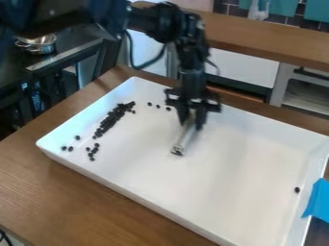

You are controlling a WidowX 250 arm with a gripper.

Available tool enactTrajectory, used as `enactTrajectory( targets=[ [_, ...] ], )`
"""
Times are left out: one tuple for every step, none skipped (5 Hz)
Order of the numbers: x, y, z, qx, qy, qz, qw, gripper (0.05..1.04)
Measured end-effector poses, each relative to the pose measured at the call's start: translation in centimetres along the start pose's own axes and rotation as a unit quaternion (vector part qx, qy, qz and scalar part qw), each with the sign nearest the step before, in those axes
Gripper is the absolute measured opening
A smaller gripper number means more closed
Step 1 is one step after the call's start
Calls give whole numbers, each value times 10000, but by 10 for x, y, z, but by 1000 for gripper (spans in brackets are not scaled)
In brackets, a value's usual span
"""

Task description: Sweep into pile

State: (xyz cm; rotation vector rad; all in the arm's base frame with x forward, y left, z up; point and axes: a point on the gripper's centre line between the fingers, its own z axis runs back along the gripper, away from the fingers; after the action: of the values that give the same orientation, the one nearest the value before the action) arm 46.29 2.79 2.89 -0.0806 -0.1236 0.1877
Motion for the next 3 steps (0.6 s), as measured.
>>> enactTrajectory(
  targets=[
    [9, 41, 2, 96, -7, 172, 9998, 380],
    [16, 56, 2, 159, -70, 158, 9997, 380],
    [21, 72, 3, 249, -170, 269, 9992, 380]
  ],
)
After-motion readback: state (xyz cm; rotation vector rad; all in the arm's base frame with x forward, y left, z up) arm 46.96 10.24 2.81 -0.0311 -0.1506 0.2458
